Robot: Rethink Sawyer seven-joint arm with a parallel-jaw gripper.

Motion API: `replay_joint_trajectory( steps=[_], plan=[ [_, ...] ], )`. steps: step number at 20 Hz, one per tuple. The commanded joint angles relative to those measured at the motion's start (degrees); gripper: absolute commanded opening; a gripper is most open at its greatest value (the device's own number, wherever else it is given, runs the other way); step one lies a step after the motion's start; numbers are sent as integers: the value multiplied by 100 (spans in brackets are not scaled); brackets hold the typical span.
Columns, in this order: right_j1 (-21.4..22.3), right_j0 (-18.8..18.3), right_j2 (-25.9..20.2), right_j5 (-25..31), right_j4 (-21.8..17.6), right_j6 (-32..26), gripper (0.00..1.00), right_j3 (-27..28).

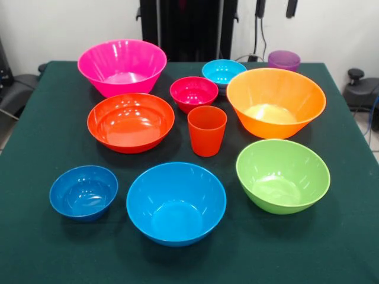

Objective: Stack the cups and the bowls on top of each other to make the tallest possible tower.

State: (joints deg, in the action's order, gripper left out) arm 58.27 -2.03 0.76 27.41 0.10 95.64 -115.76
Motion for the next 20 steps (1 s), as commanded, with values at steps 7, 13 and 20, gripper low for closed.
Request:
replay_joint_trajectory(
  steps=[7,13,20],
  plan=[
    [-1578,-361,-517,-902,-102,545,100,861],
    [-1852,-251,-516,-952,-55,617,100,1146],
    [-1979,-110,-475,-804,38,725,100,1393]
  ],
)
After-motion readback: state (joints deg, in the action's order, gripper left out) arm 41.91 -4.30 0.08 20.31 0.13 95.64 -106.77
